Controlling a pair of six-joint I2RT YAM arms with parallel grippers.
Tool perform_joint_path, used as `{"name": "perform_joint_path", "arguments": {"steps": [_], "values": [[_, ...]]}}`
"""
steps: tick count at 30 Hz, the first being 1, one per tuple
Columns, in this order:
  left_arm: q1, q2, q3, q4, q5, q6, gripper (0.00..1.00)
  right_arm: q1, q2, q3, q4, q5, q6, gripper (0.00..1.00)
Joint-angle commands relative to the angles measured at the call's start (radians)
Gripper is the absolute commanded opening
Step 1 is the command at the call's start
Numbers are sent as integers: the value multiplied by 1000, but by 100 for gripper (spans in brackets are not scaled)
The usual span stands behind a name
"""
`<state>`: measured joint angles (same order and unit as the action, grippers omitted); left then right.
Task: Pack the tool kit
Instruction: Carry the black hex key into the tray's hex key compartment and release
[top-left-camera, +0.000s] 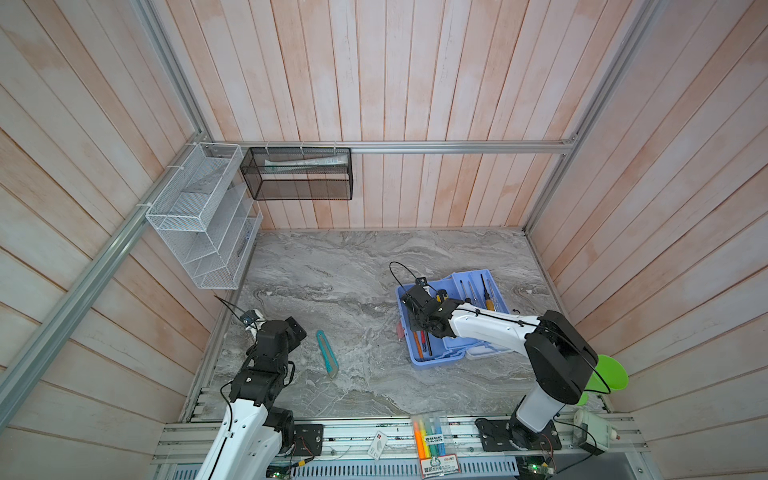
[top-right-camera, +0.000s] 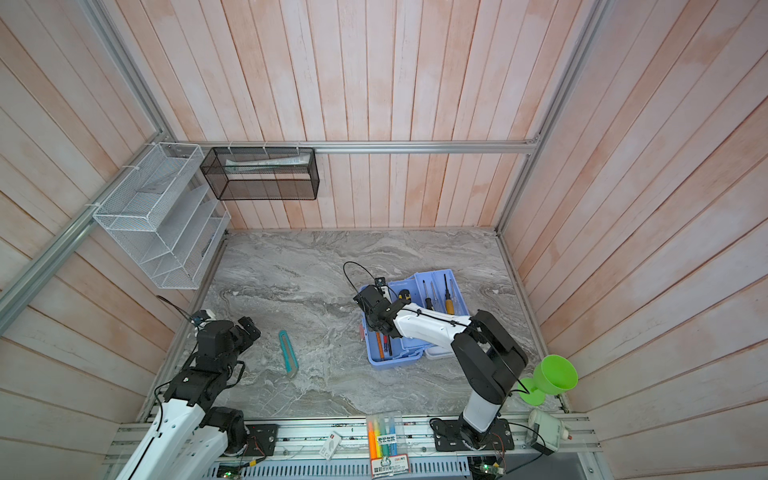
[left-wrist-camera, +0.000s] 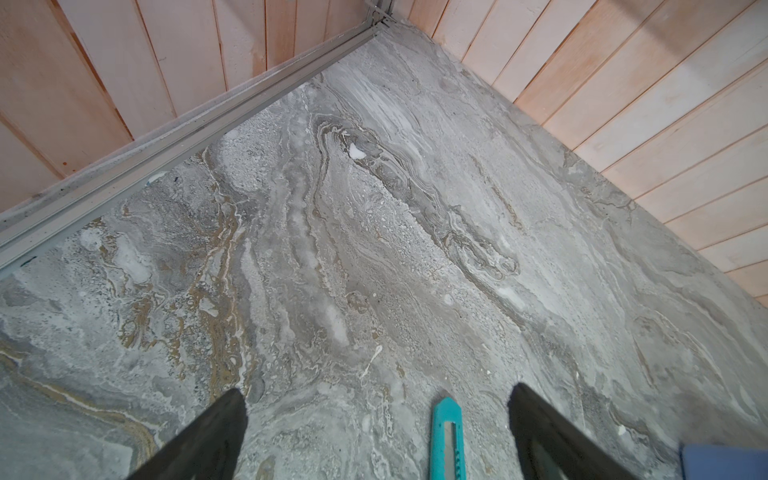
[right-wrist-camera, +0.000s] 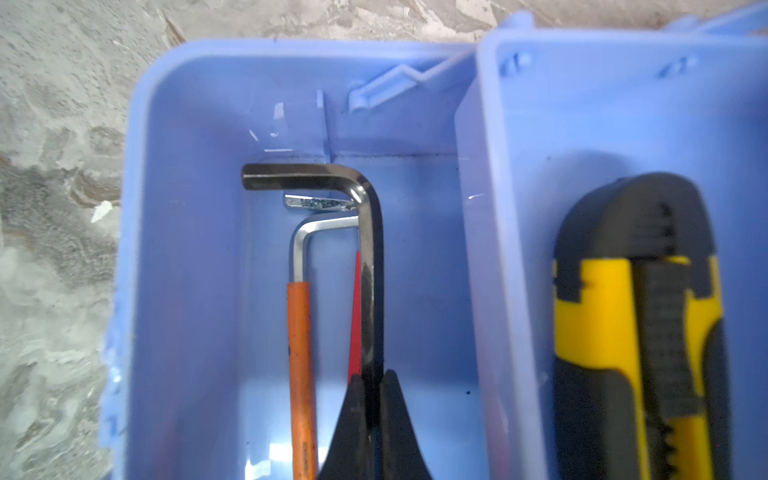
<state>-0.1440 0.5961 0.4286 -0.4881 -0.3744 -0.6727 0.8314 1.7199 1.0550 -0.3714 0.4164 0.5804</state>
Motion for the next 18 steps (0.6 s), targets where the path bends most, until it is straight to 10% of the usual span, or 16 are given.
{"name": "perform_joint_path", "arguments": {"steps": [1, 18], "values": [[4, -7, 21, -12, -4, 15, 100, -3, 38, 41, -29, 8, 18, 0], [3, -18, 18, -9, -3, 17, 100, -15, 75, 137, -106, 20, -15, 20]]}}
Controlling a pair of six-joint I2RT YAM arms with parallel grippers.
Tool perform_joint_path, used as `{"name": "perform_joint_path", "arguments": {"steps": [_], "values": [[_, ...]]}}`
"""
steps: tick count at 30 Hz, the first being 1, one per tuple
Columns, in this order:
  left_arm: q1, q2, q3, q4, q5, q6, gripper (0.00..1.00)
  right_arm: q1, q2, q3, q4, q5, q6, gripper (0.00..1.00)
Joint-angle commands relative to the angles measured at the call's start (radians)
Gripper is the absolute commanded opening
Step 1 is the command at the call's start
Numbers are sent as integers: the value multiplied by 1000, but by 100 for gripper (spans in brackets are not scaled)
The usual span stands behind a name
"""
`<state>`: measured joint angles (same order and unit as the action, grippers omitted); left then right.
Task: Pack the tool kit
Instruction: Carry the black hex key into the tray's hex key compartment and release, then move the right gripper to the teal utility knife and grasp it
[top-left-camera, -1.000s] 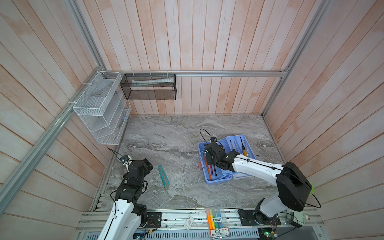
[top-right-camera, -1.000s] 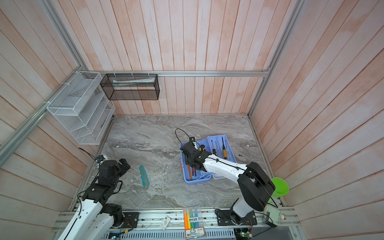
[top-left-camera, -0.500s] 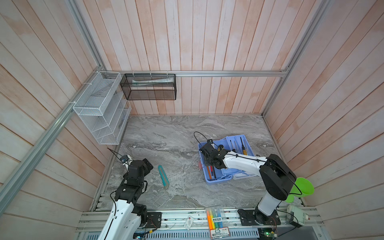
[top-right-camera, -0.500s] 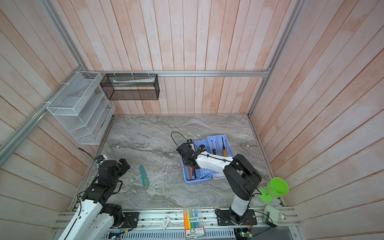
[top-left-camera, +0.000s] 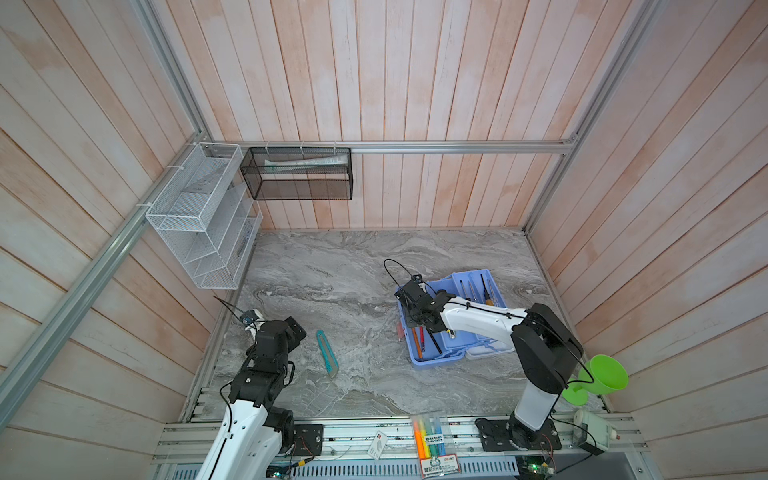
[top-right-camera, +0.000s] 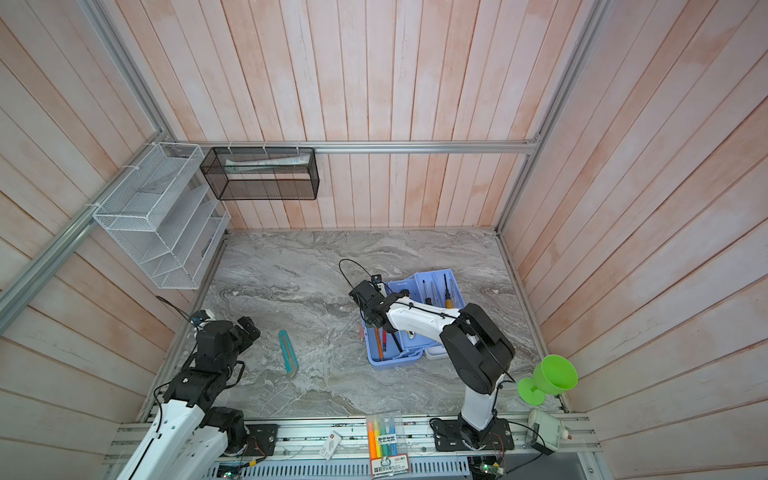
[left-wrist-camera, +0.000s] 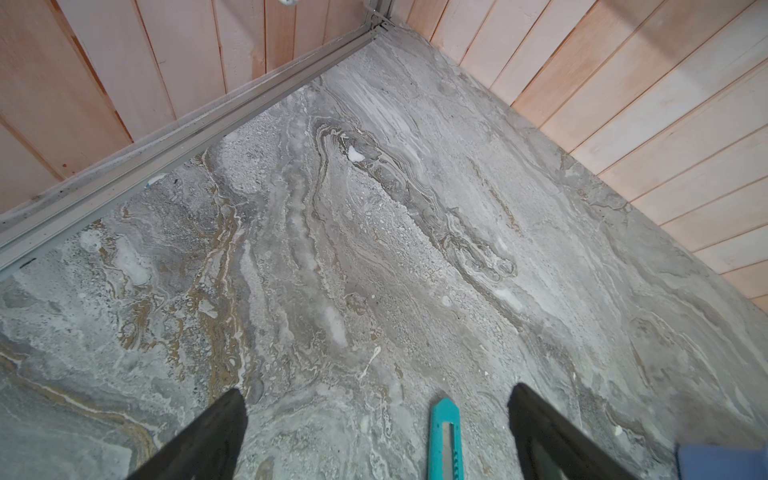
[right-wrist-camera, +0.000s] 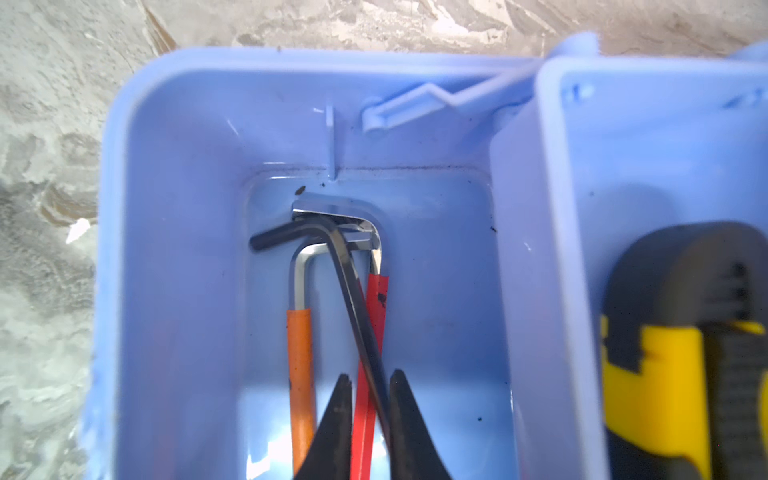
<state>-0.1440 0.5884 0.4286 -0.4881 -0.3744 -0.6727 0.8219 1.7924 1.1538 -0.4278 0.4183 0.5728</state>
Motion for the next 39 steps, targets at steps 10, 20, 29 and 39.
{"name": "perform_joint_path", "arguments": {"steps": [10, 20, 29, 39], "values": [[4, -8, 22, -22, -21, 2, 100, 112, -79, 139, 109, -284, -178, 38], [7, -10, 29, -72, -102, -66, 100, 310, 223, 398, 67, -429, -136, 52], [19, -10, 39, -120, -173, -120, 100, 358, 462, 670, -152, -378, -157, 61], [67, 32, 54, -147, -205, -152, 100, 408, 610, 879, -285, -373, -184, 61]]}}
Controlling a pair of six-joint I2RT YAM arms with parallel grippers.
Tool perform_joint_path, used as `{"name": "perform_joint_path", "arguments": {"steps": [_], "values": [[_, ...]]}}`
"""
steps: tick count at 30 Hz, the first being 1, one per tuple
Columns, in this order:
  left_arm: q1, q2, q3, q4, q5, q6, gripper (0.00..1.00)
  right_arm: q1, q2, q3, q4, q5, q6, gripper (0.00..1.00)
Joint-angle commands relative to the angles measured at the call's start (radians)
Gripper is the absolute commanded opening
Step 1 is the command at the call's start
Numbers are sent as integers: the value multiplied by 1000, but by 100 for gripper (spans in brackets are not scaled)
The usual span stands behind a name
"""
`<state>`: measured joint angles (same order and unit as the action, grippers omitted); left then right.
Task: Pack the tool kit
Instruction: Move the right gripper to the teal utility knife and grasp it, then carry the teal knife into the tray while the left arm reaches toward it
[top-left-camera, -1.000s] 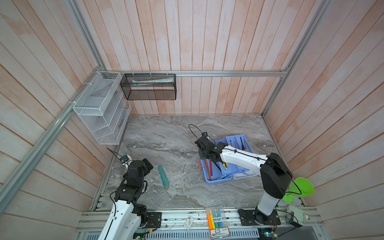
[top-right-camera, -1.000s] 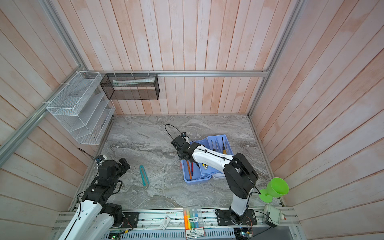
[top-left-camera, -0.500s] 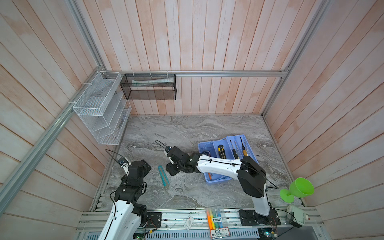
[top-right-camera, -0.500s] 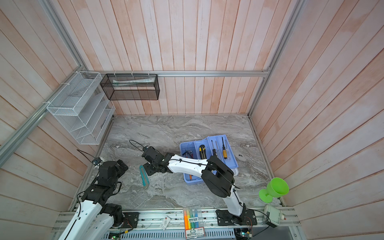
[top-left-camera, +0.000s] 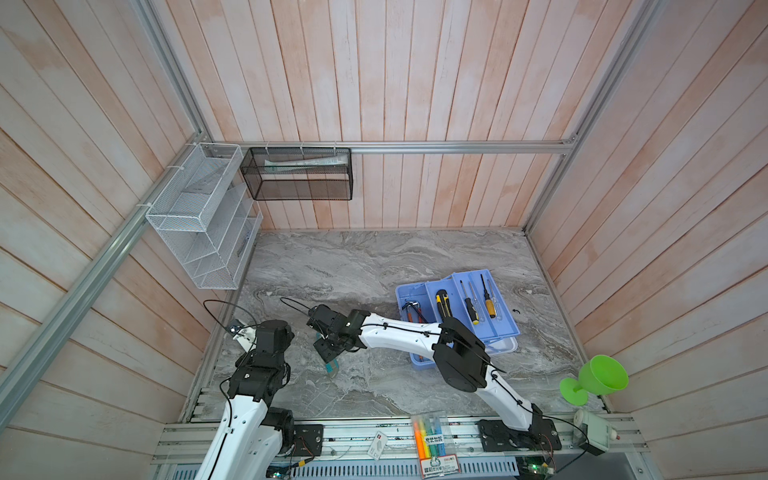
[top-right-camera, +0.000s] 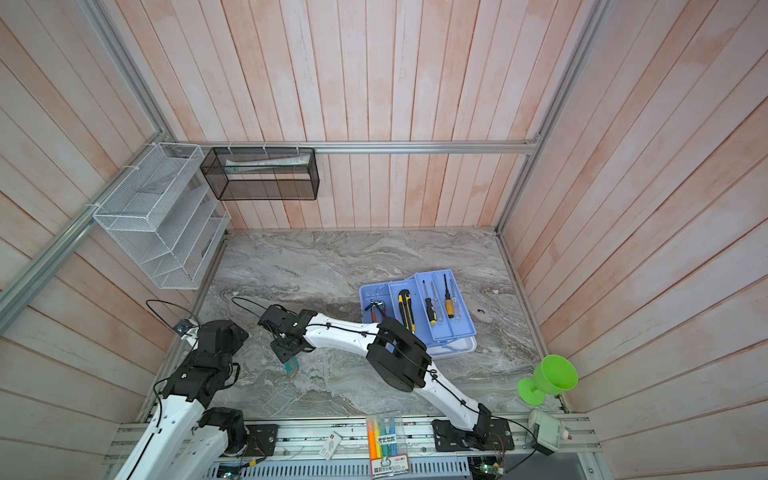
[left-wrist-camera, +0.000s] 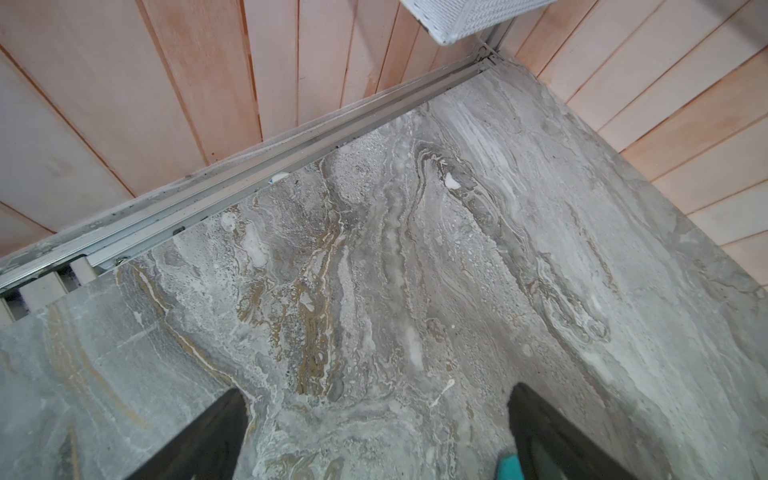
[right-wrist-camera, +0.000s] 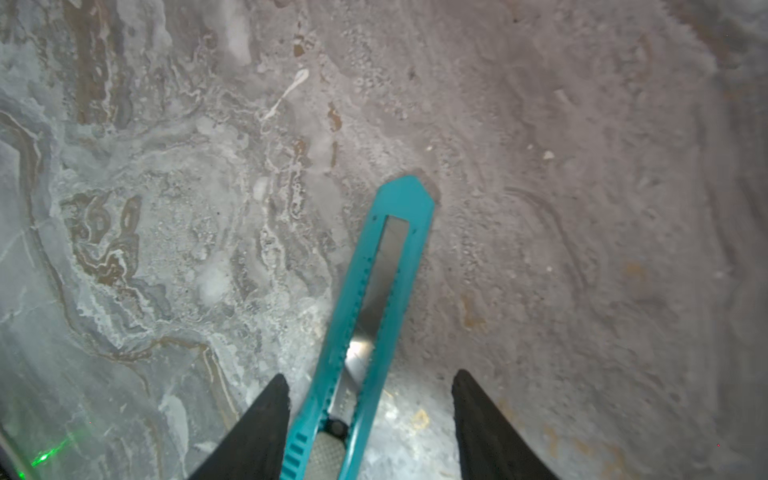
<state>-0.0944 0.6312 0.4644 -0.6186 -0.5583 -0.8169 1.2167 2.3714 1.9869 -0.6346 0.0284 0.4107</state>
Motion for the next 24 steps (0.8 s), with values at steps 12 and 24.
{"name": "perform_joint_path", "arguments": {"steps": [12, 24], "values": [[62, -20, 2, 36, 30, 59, 100, 47, 165, 240, -264, 145, -39, 61], [61, -23, -1, 58, 68, 89, 100, 40, 179, 244, -283, 149, -29, 50]]}}
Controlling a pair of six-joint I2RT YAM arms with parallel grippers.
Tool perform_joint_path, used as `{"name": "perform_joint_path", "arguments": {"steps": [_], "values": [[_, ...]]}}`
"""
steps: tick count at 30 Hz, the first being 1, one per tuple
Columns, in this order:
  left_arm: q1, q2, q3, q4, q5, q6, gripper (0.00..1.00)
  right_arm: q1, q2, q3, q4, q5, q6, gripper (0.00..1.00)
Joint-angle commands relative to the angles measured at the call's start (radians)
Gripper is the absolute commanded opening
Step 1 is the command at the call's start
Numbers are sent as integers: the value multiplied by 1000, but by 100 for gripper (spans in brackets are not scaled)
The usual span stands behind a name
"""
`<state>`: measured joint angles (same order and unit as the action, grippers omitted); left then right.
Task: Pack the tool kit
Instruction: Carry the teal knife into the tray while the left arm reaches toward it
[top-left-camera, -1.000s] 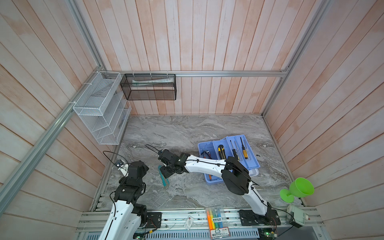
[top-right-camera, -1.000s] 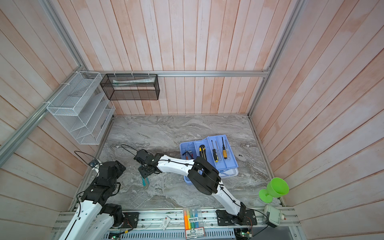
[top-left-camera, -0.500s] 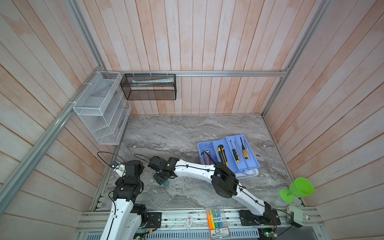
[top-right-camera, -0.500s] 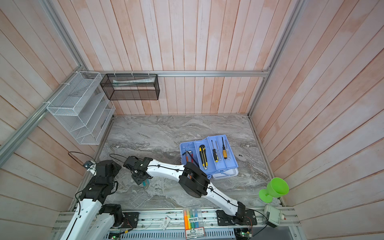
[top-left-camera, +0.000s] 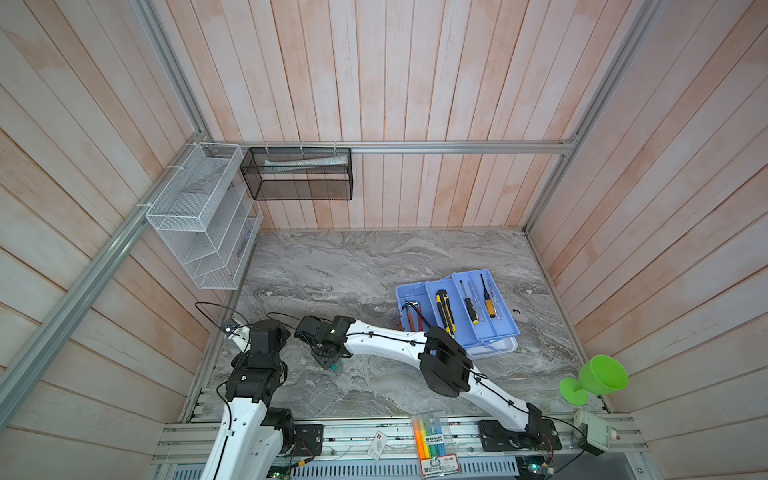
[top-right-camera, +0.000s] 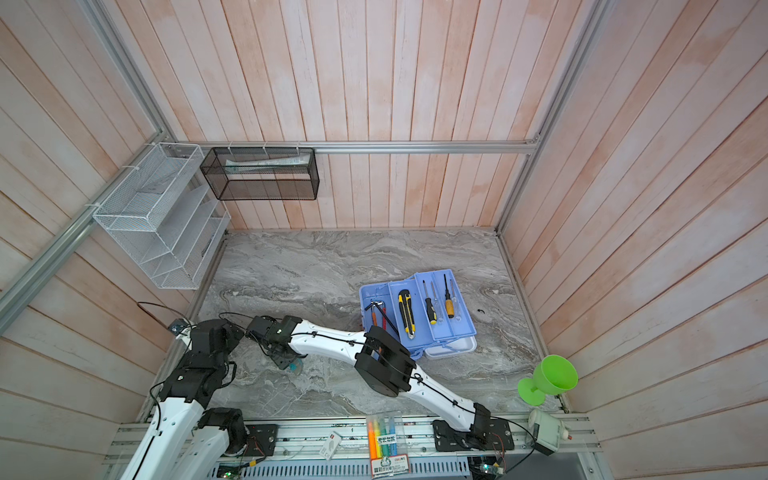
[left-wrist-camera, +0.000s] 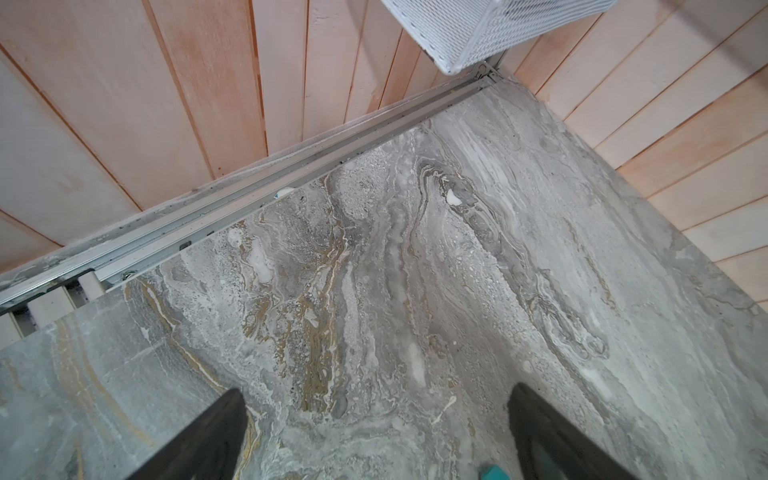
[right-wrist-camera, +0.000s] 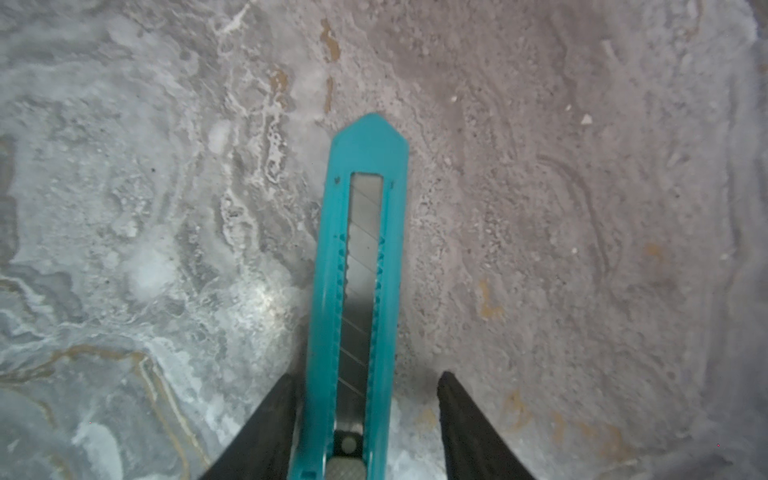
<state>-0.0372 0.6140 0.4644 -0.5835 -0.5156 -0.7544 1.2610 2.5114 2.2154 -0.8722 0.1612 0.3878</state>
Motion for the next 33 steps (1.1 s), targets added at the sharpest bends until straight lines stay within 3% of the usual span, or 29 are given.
{"name": "perform_joint_path", "arguments": {"steps": [1, 16, 26, 33], "values": [[5, -6, -3, 27, 33, 33, 100, -7, 37, 10, -41, 4, -7, 47], [5, 19, -5, 84, 108, 96, 100, -80, -182, -235, 115, 36, -26, 20], [5, 11, -9, 99, 124, 113, 100, -113, -319, -354, 162, 112, -29, 12], [4, 26, -28, 200, 284, 184, 100, -216, -509, -519, 216, 84, 3, 9]]}}
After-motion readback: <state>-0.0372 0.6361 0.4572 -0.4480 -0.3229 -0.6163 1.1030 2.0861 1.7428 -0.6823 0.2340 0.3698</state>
